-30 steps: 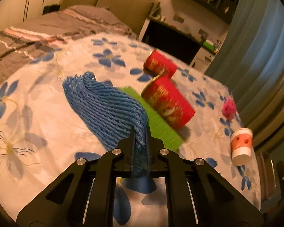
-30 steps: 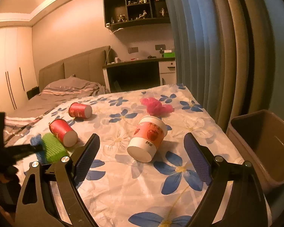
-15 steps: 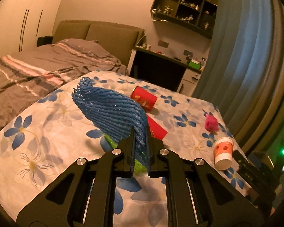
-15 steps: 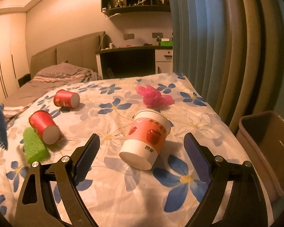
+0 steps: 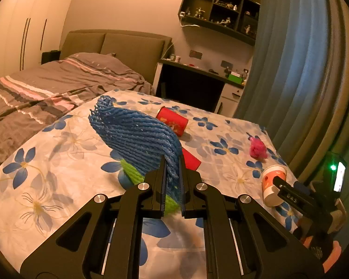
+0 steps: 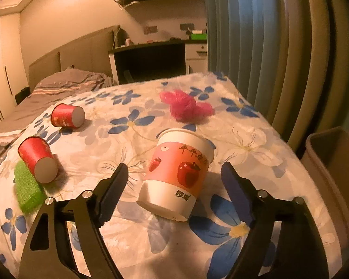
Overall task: Collect trash
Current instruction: 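Grasp the white apple-print paper cup with the right tool while left holds the net, then carry the blue net and apple-print cup over the brown bin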
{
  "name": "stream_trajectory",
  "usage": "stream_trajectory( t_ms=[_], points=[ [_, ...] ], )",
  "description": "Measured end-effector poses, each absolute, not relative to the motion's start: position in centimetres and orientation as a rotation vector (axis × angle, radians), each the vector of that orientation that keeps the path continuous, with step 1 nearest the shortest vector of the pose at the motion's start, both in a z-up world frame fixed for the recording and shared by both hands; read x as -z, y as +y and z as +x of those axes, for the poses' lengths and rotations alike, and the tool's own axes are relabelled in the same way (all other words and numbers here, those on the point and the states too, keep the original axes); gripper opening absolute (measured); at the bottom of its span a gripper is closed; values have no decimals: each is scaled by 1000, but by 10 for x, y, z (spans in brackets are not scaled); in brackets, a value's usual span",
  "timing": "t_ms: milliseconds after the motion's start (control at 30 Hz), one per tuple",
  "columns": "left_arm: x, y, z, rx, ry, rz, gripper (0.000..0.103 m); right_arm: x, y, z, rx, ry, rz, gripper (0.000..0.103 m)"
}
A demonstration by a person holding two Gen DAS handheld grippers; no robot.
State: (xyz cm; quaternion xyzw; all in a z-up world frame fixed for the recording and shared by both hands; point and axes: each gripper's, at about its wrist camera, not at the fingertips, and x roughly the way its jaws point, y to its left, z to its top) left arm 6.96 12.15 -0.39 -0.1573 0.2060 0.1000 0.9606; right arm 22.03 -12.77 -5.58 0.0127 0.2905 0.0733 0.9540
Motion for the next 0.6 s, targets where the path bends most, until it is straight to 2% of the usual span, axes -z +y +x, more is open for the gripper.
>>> stream_trajectory(
  t_ms=[167, 300, 600],
  points=[
    [3, 120, 68, -201, 414, -314, 8, 64, -133, 235, -160, 673, 67, 70],
    [3, 119, 68, -202, 413, -312, 8, 67, -138, 238, -169, 697, 101, 59],
    [-1, 114, 65, -196, 408, -299, 8, 59, -145, 223, -181, 640, 92, 57]
  ],
)
